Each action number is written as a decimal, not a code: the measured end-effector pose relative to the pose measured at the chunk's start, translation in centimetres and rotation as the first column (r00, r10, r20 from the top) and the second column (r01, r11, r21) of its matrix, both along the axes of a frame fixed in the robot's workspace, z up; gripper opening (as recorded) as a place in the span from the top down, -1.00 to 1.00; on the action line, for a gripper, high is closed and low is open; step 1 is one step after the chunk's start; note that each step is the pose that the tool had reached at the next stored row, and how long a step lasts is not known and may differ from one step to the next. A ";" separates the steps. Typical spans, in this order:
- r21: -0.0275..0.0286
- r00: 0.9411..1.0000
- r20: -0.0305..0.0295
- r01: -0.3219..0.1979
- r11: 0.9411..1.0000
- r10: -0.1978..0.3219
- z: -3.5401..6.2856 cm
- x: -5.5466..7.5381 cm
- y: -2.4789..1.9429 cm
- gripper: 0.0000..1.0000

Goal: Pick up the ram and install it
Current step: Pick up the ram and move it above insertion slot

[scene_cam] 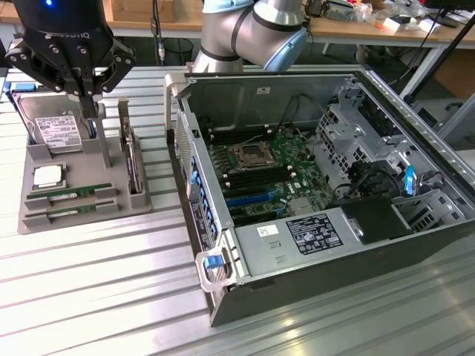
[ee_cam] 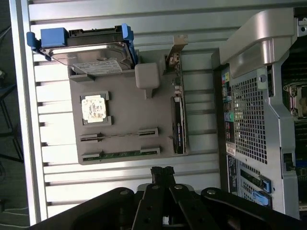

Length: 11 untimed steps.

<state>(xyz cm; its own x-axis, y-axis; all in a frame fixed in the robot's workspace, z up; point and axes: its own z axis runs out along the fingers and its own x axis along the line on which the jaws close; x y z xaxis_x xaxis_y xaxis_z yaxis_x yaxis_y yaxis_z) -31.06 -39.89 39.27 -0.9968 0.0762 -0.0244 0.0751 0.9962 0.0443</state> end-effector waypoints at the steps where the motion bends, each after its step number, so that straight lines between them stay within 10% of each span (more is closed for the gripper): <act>1: 0.000 1.000 0.000 0.000 1.000 0.000 0.00 0.0 0.00 0.79; 11: 0.000 0.997 0.000 -0.072 0.997 0.072 0.00 0.0 0.00 0.79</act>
